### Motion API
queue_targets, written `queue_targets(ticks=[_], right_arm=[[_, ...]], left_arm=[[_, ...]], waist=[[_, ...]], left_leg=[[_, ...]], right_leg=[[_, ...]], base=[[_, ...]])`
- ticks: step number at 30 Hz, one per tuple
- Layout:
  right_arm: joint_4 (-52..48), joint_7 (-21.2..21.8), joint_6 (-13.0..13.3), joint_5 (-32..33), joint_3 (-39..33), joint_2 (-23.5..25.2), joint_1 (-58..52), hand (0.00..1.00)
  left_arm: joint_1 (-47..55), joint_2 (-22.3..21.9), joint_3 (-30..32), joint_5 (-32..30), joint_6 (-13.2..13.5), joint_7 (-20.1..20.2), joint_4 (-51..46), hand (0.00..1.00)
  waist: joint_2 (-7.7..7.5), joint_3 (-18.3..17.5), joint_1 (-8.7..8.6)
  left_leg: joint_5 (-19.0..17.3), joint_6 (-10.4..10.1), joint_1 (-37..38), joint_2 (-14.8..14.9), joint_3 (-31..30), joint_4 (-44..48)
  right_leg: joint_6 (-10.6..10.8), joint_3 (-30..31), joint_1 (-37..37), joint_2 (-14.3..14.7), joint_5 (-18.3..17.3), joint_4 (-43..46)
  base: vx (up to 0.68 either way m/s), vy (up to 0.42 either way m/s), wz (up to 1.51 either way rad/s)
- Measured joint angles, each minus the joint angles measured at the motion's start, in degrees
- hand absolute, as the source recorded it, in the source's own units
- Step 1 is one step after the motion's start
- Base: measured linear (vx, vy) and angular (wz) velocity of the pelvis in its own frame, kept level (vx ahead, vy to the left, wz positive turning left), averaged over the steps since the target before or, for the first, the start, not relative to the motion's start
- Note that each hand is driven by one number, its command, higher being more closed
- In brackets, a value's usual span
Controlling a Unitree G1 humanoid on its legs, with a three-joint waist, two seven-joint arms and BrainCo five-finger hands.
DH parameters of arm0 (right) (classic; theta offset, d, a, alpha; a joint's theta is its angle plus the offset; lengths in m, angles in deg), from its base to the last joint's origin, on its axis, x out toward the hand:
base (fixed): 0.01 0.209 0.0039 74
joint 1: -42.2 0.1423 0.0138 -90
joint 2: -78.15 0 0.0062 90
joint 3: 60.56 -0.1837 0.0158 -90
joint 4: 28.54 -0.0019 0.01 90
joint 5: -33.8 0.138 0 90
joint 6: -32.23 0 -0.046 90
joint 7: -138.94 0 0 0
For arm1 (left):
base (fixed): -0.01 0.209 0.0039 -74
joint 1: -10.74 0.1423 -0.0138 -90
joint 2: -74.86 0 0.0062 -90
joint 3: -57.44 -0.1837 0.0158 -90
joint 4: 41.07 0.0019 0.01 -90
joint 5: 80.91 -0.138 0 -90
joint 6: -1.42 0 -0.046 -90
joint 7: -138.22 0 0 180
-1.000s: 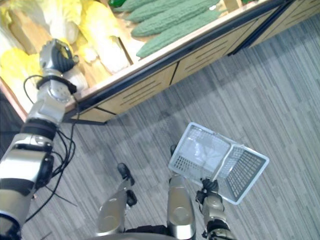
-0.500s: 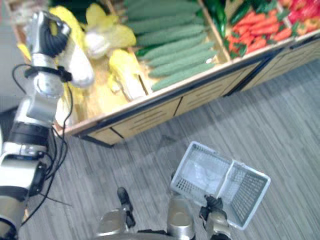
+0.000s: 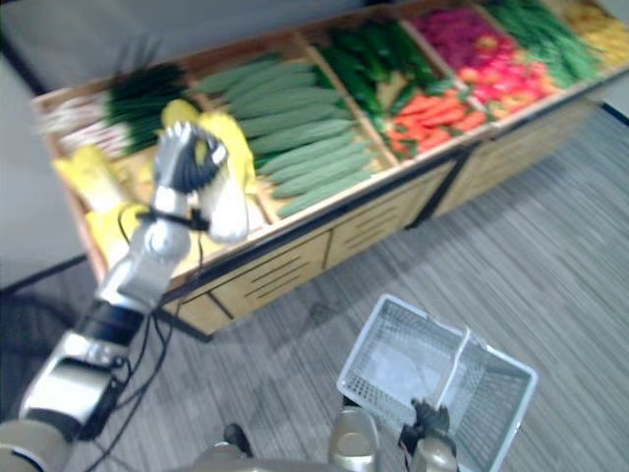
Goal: Pick vegetable in the basket
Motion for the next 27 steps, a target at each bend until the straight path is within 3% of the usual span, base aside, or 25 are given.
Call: queue_targets(ticks=[1, 3, 4, 7, 9, 10, 11, 12, 13, 14, 15, 17, 18, 19, 20, 21, 23, 24, 27], right_arm=[[-2.9, 0.2, 0.0, -1.4, 3.4, -0.8, -0.7, 1.00], [-6.6, 0.3, 0.0, -1.8, 5.9, -1.0, -2.0, 1.00], [-9.6, 1.3, 0.0, -1.8, 7.9, -0.9, -2.5, 1.00], [-16.1, 4.6, 0.0, -1.5, 14.6, -0.9, -4.8, 1.00], [-17.4, 6.9, 0.0, -1.0, 18.6, -1.4, -4.4, 1.00], [-17.4, 8.2, 0.0, -0.7, 23.1, -3.2, -3.3, 1.00], [-17.4, 8.7, 0.0, -0.3, 25.4, -4.2, -2.5, 1.00], [-17.4, 10.4, 0.0, 0.9, 30.2, -6.8, -0.1, 1.00], [-17.3, 11.9, -0.2, 1.3, 34.1, -8.1, 1.9, 1.00], [-17.3, 12.5, -0.3, 1.4, 35.6, -8.3, 2.8, 1.00], [-17.5, 13.3, -0.4, 2.9, 38.1, -8.4, 3.9, 1.00], [-19.3, 14.6, -0.4, 4.1, 40.6, -8.8, 4.6, 1.00], [-20.1, 15.9, -0.4, 5.7, 42.5, -9.6, 6.4, 1.00], [-21.5, 17.4, -0.5, 6.6, 44.4, -10.0, 7.2, 1.00], [-22.0, 18.1, -0.5, 7.4, 45.1, -10.4, 7.7, 1.00], [-23.3, 19.1, -0.5, 8.6, 46.1, -10.6, 9.1, 1.00], [-26.8, 20.8, -0.5, 10.9, 48.4, -11.7, 10.6, 1.00], [-28.1, 22.0, -0.5, 12.5, 49.2, -12.2, 10.6, 1.00], [-31.8, 24.0, -0.3, 17.3, 51.5, -13.3, 10.5, 1.00]], left_arm=[[2.5, -3.6, -0.1, -0.1, 1.0, 1.5, -0.2, 1.00], [4.2, -7.1, -0.4, -0.1, 2.2, 2.1, -0.3, 1.00], [4.9, -9.7, -0.5, -0.1, 2.8, 3.0, 0.4, 1.00], [4.7, -13.7, -2.7, -0.2, 3.2, 4.3, 8.3, 1.00], [4.7, -15.2, -3.9, -0.5, 3.2, 5.2, 13.5, 1.00], [5.0, -15.3, -3.3, -1.2, 3.1, 5.4, 16.1, 1.00], [5.4, -15.5, -2.7, -1.2, 3.1, 5.4, 16.8, 1.00], [7.1, -15.6, -1.1, -1.1, 3.0, 5.0, 17.1, 1.00], [8.6, -15.6, 1.1, -1.1, 3.0, 4.6, 17.1, 1.00], [9.4, -15.6, 2.3, -1.1, 3.0, 4.2, 17.1, 1.00], [10.6, -15.4, 4.0, -0.8, 2.6, 3.1, 17.1, 1.00], [11.9, -15.3, 6.1, -0.7, 2.4, 2.1, 17.6, 1.00], [12.8, -15.4, 8.1, 0.2, 2.4, 1.0, 18.3, 1.00], [14.2, -15.3, 10.0, 0.5, 1.8, 0.1, 18.8, 1.00], [14.1, -15.4, 10.2, 0.6, 1.3, 0.1, 19.3, 1.00], [13.8, -15.0, 11.2, 0.6, 1.4, -0.2, 19.5, 1.00], [13.7, -14.8, 13.4, 0.5, 1.2, -1.4, 20.7, 1.00], [13.8, -14.5, 13.5, 0.5, 0.9, -1.9, 21.9, 0.00], [13.6, -13.5, 13.6, 0.0, 0.0, -2.2, 23.8, 0.00]], waist=[[0.36, -0.4, 0.52], [1.80, -1.2, -0.33], [2.59, -1.5, -1.33], [2.62, -1.5, -2.17], [2.63, -1.5, -2.89], [2.78, -1.4, -1.67], [2.96, -1.3, -1.23], [4.24, -1.4, -0.73], [5.39, -1.4, -0.16], [5.55, -1.5, 0.37], [5.65, -1.4, 0.94], [6.10, -1.0, 1.63], [7.23, -0.5, 4.19], [6.50, -0.7, 3.89], [7.65, -0.5, 3.21], [6.95, -0.3, 3.80], [6.30, 0.3, 4.80], [6.16, 0.5, 5.10], [5.54, 0.9, 4.88]], left_leg=[[-1.1, 0.7, 1.3, 0.6, 4.7, 3.1], [-2.2, -0.5, 2.9, 0.3, 8.4, 2.9], [-2.7, -1.2, 3.7, 0.6, 10.9, 3.1], [-2.6, -1.1, 5.0, 2.9, 13.7, 9.4], [-2.3, 1.8, 4.1, 7.2, 11.8, 20.5], [0.4, 6.5, 2.7, 9.1, 6.5, 28.7], [3.0, 7.9, 1.8, 9.2, 2.5, 32.0], [4.9, 6.2, -0.6, 8.5, -6.7, 38.0], [0.2, 5.1, -4.1, 6.7, -14.6, 44.8], [-2.2, 4.6, -5.8, 5.4, -17.6, 47.5], [-4.9, 2.6, -9.1, 2.3, -23.5, 49.1], [-5.7, 2.8, -13.8, -1.1, -29.2, 45.0], [-3.4, 5.0, -13.7, -1.1, -28.9, 45.0], [-7.3, 4.7, -13.7, -3.6, -31.0, 47.1], [-12.5, 4.9, -15.0, -3.8, -34.1, 45.7], [-17.3, 4.5, -18.0, -5.9, -36.4, 40.6], [-18.3, 3.9, -20.7, -6.6, -38.2, 31.2], [-17.5, 3.6, -21.5, -6.6, -38.5, 26.9], [-10.2, 3.3, -23.7, -5.1, -32.3, 16.0]], right_leg=[[0.0, -5.2, -0.1, 0.6, -0.1, -0.4], [1.9, -7.0, -0.6, 2.1, -1.7, -1.7], [2.0, -3.9, -2.4, 4.0, -1.5, -1.7], [1.7, 2.0, -4.1, 7.5, -2.4, -2.0], [1.4, 6.0, -4.7, 9.9, -3.1, -1.8], [0.4, 10.4, -5.1, 12.1, -4.0, -1.4], [0.1, 12.7, -5.3, 13.3, -4.2, -1.3], [-0.3, 16.5, -5.2, 15.6, -4.5, -2.1], [-0.4, 20.8, -5.2, 18.8, -4.5, -2.8], [-0.6, 22.5, -5.0, 20.2, -4.6, -3.3], [-0.6, 24.4, -3.4, 22.1, -4.6, -5.5], [0.6, 28.0, 0.1, 24.8, -5.3, -10.7], [-1.4, 26.4, -1.7, 26.0, -8.2, 1.7], [-1.9, 28.5, 0.0, 24.7, -15.7, 4.8], [-0.1, 28.9, 1.0, 25.5, -16.1, 2.9], [0.0, 30.5, 1.1, 25.2, -14.0, 0.3], [1.0, 32.3, 2.8, 25.0, -12.7, -4.1], [1.0, 32.9, 4.1, 24.7, -12.6, -5.6], [0.9, 32.9, 7.1, 22.7, -12.6, -9.1]], base=[[0.07, -0.122, -2.03], [0.09, -0.103, -1.45], [0.11, -0.081, -1.37], [0.10, -0.113, -1.22], [0.06, -0.107, -1.40], [0.01, -0.046, -1.68], [0.07, -0.028, -2.43], [0.14, 0.045, -2.57], [0.18, 0.080, -2.55], [0.16, 0.135, -2.31], [0.10, 0.148, -1.97], [0.02, 0.109, -1.80], [0.19, 0.008, -1.69], [0.19, 0.001, -1.35], [0.16, -0.013, -0.61], [-0.05, 0.046, -0.29], [-0.01, 0.075, -0.37], [0.05, 0.109, -0.17], [0.08, 0.118, -0.02]])
